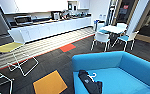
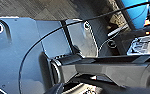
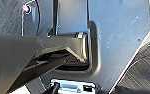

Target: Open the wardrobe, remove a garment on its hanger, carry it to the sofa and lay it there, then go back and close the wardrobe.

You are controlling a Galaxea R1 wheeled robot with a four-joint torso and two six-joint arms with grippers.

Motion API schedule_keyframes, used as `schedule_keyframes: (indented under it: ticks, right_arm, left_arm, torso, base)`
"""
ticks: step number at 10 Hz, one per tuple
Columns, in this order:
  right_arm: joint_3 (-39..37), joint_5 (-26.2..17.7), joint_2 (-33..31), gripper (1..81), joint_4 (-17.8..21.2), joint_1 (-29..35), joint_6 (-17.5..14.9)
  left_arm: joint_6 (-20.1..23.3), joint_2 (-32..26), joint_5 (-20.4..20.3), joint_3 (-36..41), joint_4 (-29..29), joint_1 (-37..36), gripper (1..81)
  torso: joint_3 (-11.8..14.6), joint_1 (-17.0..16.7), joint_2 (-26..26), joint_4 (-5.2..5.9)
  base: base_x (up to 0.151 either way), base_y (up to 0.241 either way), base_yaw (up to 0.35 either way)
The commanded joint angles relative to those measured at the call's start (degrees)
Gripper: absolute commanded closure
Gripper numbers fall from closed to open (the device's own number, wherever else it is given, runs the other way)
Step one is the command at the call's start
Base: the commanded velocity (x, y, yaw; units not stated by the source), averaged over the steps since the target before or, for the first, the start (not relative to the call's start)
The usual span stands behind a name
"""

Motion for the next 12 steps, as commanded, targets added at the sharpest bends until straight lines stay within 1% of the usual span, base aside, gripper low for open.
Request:
schedule_keyframes:
  ticks: [1, 4, 6, 8, 12]
  right_arm:
    - [0.4, -2.6, 0.6, 1.0, -0.3, 1.1, -0.2]
    - [0.4, -2.6, 0.6, 1.0, -0.3, 1.2, -0.2]
    - [0.5, -2.6, 0.6, 1.0, -0.3, 1.2, -0.2]
    - [0.4, -2.6, 0.7, 1.0, -0.3, 1.3, -0.2]
    - [0.4, -2.6, 0.7, 1.0, -0.3, 1.3, -0.2]
  left_arm:
    - [0.2, -0.9, 0.8, 0.7, 1.6, -2.2, 1.0]
    - [0.2, -0.5, 1.4, -0.3, 1.5, -1.8, 1.0]
    - [0.1, 1.9, 1.5, -5.3, 1.6, -1.0, 1.0]
    - [0.2, 5.4, 0.9, -12.6, 1.7, -0.2, 1.0]
    - [0.2, 6.2, 0.9, -13.8, 3.3, 0.5, 1.0]
  torso:
    - [0.0, 0.0, 0.0, 0.00]
    - [0.0, 0.0, 0.0, 0.00]
    - [0.0, 0.0, 0.0, 0.00]
    - [0.0, 0.0, 0.0, 0.00]
    - [0.0, 0.0, 0.0, 0.00]
  base:
    - [0.000, 0.000, 0.000]
    - [0.000, 0.000, 0.000]
    - [0.000, 0.000, 0.000]
    - [0.000, 0.000, 0.000]
    - [0.000, 0.000, 0.000]
